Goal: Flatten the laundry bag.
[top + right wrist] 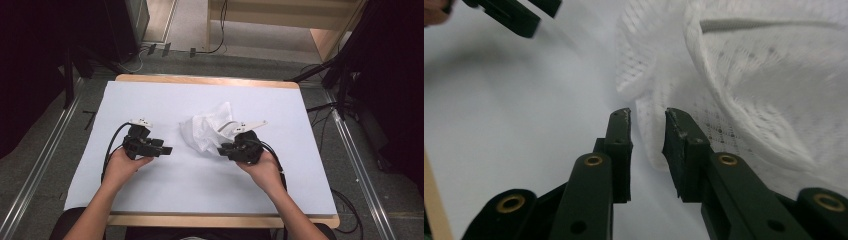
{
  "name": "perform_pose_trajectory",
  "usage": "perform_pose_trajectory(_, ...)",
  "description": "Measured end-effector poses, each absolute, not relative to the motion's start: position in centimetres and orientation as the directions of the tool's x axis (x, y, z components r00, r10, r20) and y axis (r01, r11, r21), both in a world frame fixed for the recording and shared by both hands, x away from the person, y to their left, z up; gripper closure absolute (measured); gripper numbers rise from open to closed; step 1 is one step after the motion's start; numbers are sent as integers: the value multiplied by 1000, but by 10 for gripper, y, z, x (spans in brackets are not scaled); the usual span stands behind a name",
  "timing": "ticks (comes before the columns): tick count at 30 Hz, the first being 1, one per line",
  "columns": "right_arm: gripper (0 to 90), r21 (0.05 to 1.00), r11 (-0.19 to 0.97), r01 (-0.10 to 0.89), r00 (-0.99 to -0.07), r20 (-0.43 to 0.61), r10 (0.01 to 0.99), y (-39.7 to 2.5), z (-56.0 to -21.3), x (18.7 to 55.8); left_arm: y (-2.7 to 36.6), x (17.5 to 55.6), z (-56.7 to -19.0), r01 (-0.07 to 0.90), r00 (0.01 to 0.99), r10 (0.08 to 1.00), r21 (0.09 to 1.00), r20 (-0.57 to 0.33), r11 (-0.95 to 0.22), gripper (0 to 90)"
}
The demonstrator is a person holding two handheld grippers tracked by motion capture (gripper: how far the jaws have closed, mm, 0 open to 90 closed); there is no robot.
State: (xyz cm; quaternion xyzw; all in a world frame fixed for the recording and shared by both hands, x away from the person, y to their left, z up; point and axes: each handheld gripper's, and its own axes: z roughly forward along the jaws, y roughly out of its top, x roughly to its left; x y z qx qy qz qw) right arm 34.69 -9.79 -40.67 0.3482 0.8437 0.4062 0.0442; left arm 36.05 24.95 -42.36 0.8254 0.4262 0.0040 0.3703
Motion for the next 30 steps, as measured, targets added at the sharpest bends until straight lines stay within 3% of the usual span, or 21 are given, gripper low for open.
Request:
perform_pose_trajectory(5,731,758,395,519,-767,209,607,-108,-369,344,252,360,-423,701,631,711,620,-310,-352,430)
perform_pose_trajectory(10,627,765,408,498,-754,149,640,-114,-354,370,255,360,-422,708,622,715,620,-318,-339,430)
perform_pose_trajectory(16,518,729,409,549,-728,176,663,-117,-372,419,256,360,-424,708,623,716,616,-315,-345,430)
perform_pose_trajectory(20,375,682,410,605,-710,229,666,-112,-395,445,258,358,-424,712,617,721,614,-316,-341,430)
perform_pose_trajectory(23,320,633,421,650,-695,271,666,-107,-411,453,258,357,-425,712,618,722,612,-312,-345,430)
perform_pose_trajectory(25,335,614,437,657,-696,271,665,-103,-420,452,259,356,-425,714,616,724,609,-312,-345,430)
perform_pose_trajectory(26,395,601,453,659,-699,265,664,-100,-424,452,259,356,-425,715,614,725,609,-312,-344,430)
perform_pose_trajectory(30,772,586,480,653,-718,276,639,-95,-433,446,259,355,-425,716,612,728,608,-309,-343,430)
